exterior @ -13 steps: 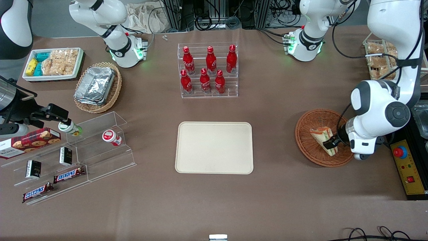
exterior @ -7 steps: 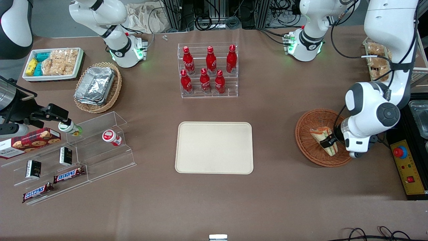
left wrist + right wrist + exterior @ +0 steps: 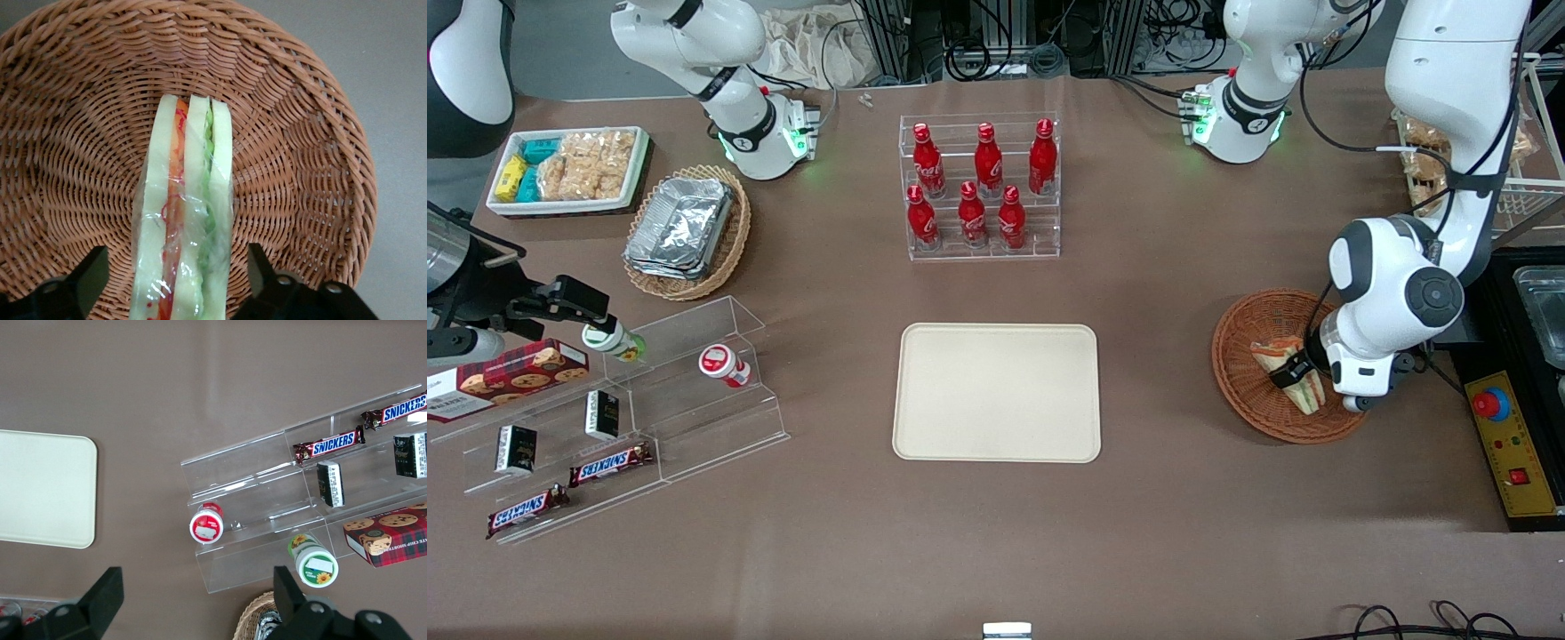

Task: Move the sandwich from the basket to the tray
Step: 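Close the left gripper on the sandwich's upright edge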

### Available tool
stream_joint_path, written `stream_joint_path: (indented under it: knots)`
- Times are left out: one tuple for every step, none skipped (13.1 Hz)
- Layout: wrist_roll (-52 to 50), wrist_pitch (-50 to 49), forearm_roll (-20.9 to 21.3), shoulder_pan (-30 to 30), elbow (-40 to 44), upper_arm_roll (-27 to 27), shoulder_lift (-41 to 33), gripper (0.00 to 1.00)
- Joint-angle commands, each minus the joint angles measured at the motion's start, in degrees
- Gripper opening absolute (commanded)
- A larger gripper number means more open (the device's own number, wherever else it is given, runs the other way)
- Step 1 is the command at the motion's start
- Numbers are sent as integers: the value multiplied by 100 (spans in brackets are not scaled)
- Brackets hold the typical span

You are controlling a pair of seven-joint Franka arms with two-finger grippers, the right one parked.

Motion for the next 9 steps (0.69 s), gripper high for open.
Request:
stream_joint_path:
  knots:
    - [11, 141, -49, -19, -62, -8, -67, 5]
    - [20, 115, -49, -10, -45, -8, -94, 3]
    - [38, 71, -49, -10, -18, 0, -146, 2]
    - [55, 36, -49, -10, -1, 1, -242, 2]
    - [47, -86, -49, 33, 121, 1, -339, 2]
    - [125, -470, -49, 51, 305, 9, -409, 2]
    - [335, -1022, -58, 60, 577, 27, -515, 2]
    - [467, -1611, -58, 60, 919, 44, -585, 2]
    - [590, -2243, -58, 60, 1314, 62, -673, 2]
